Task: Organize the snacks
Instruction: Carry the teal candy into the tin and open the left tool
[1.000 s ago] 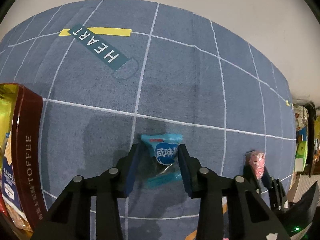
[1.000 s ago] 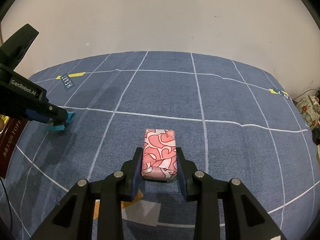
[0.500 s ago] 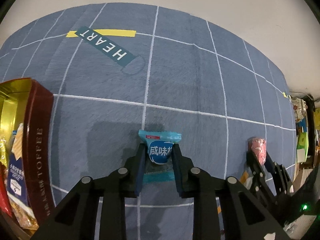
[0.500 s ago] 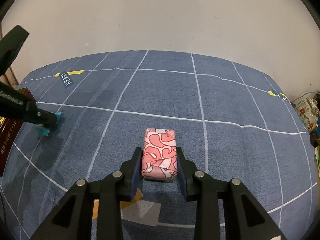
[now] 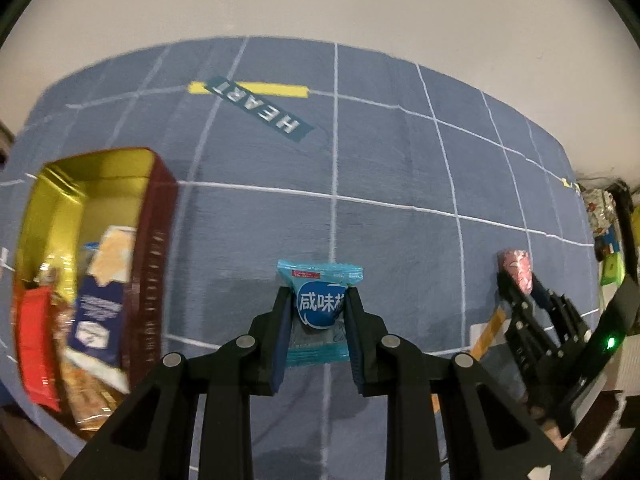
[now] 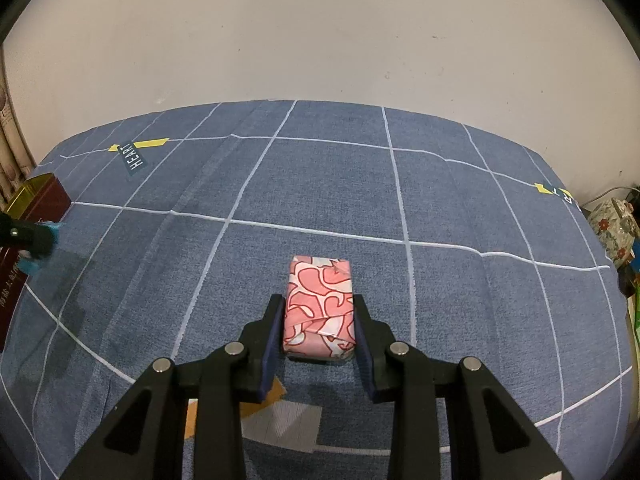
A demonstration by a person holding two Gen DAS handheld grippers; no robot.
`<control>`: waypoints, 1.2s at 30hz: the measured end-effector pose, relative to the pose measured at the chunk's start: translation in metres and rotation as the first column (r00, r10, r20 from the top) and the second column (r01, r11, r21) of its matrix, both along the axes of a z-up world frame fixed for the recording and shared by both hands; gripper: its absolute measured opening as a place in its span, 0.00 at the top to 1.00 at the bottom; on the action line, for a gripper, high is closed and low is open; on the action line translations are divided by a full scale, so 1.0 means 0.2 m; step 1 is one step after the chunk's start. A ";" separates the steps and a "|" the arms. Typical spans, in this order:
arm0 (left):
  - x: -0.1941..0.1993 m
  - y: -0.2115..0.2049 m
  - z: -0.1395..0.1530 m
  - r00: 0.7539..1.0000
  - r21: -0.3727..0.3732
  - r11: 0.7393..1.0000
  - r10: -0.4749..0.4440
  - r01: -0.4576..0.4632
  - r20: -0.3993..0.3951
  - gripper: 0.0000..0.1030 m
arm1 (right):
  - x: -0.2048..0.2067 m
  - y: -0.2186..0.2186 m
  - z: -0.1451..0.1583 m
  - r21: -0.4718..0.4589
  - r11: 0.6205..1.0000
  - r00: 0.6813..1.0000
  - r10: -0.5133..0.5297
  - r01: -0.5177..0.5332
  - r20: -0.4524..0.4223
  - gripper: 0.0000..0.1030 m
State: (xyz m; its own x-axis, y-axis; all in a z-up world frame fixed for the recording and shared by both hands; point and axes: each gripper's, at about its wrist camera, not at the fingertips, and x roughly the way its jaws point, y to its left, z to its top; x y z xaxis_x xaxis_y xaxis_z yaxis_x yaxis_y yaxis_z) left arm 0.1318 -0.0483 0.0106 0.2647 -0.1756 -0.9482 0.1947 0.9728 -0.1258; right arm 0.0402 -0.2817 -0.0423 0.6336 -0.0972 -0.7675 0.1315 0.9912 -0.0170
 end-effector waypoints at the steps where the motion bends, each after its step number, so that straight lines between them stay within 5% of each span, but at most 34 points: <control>1: -0.01 0.01 0.01 1.000 0.008 1.000 -0.004 0.004 0.010 0.78 | 0.00 0.00 0.00 0.000 1.000 1.000 0.000 0.000 0.000 0.68; 21: -0.11 0.53 0.24 0.990 0.054 0.992 0.108 -0.113 0.085 0.78 | 0.00 0.00 0.00 -0.008 1.000 1.000 0.001 -0.001 -0.001 0.68; 36: -0.12 0.91 0.13 0.974 0.127 0.966 0.220 -0.225 0.048 0.78 | 0.00 0.00 0.00 -0.009 1.000 1.000 0.001 -0.001 -0.001 0.68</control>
State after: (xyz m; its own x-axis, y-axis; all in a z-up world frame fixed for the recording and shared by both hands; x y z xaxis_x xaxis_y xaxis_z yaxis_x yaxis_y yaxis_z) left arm 0.1083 0.1347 0.0366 0.3150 0.0162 -0.9489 -0.0265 0.9996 0.0083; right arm 0.0394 -0.2825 -0.0420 0.6330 -0.1035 -0.7672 0.1303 0.9911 -0.0262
